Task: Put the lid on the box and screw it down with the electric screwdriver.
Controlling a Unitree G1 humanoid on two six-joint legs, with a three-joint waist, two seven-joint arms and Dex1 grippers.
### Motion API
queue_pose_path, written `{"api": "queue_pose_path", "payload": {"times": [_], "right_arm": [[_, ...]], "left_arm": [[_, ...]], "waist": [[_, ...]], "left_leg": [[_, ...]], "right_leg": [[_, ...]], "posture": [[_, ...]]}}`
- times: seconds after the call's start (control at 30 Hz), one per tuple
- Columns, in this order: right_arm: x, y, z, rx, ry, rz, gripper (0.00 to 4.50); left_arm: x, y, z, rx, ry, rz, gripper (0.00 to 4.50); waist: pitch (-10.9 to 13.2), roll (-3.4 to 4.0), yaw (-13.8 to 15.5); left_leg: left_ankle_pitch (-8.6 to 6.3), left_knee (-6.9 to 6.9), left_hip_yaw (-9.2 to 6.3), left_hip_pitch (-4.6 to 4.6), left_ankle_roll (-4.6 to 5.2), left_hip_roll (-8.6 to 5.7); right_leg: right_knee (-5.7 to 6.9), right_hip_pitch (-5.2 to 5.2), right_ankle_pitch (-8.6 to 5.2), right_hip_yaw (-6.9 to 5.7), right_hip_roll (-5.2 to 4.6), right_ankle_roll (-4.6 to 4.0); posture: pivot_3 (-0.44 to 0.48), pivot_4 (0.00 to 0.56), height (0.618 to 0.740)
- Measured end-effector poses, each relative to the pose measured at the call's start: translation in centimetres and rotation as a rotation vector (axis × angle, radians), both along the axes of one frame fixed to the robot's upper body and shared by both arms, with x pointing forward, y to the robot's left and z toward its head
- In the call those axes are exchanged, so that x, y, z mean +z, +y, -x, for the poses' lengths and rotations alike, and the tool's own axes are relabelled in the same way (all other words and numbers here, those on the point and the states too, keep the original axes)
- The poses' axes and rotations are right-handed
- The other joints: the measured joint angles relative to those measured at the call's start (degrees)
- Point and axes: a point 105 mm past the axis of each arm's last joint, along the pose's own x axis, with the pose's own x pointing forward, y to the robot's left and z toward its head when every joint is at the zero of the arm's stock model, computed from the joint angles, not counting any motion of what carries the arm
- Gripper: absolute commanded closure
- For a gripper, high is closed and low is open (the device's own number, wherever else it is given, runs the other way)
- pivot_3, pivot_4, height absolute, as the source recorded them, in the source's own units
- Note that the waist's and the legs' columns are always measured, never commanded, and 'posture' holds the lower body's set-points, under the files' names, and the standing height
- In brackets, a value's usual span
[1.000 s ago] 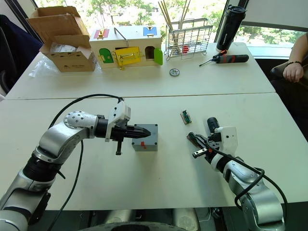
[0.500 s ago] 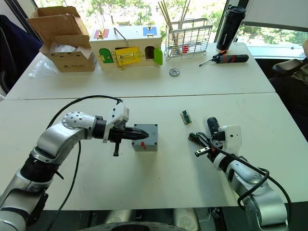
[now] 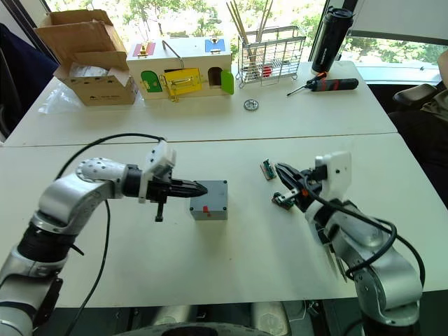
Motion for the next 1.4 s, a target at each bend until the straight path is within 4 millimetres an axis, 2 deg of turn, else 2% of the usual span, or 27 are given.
{"api": "queue_pose_path", "payload": {"times": [0.13,0.27,0.37,0.67,0.87,1.4], "right_arm": [[-0.2,3.5,0.3,0.162,0.036,-0.008,4.44],[-1.9,5.0,-0.2,0.221,0.091,-0.008,4.44],[-2.8,5.3,-0.6,0.226,0.11,-0.004,4.44],[-3.6,6.0,-1.5,0.254,0.098,0.013,4.44],[-3.9,6.5,-1.3,0.27,0.098,0.014,4.44],[-5.4,6.3,-1.6,0.259,0.13,0.038,4.44]], "left_arm": [[0.1,1.8,0.0,0.062,0.001,-0.028,4.5],[-0.9,2.6,0.2,0.117,0.029,-0.036,4.5],[-1.1,3.2,0.3,0.147,0.031,-0.041,4.5],[-1.0,3.0,0.6,0.155,0.028,-0.028,4.5],[-1.0,3.0,0.6,0.16,0.025,-0.028,4.5],[-0.9,2.8,0.6,0.156,0.025,-0.023,4.5]], "waist": [[0.0,0.0,0.26],[0.0,0.0,0.32],[0.0,0.0,0.24],[0.0,0.0,0.18],[0.0,0.0,0.2],[0.0,0.0,0.17]], "left_leg": [[0.03,0.0,-0.02,-0.03,-0.06,-0.01],[0.07,0.09,-0.02,-0.06,-0.11,-0.06],[0.07,0.05,-0.02,-0.06,-0.12,-0.06],[0.09,0.04,-0.02,-0.07,-0.15,-0.06],[0.09,0.04,-0.02,-0.08,-0.16,-0.06],[0.1,0.04,-0.02,-0.08,-0.16,-0.06]], "right_leg": [[-0.02,0.0,0.0,-0.01,-0.04,0.0],[-0.02,0.01,0.0,-0.02,-0.1,0.0],[0.0,-0.05,0.0,-0.01,-0.1,0.0],[0.04,-0.1,0.0,-0.01,-0.09,0.0],[0.05,-0.11,0.0,-0.01,-0.1,0.0],[0.06,-0.12,0.0,-0.01,-0.09,0.0]], "posture": [[0.0,0.15,0.74],[0.0,0.15,0.74],[0.0,0.15,0.74],[0.0,0.15,0.74],[0.0,0.15,0.74],[0.0,0.15,0.74]]}}
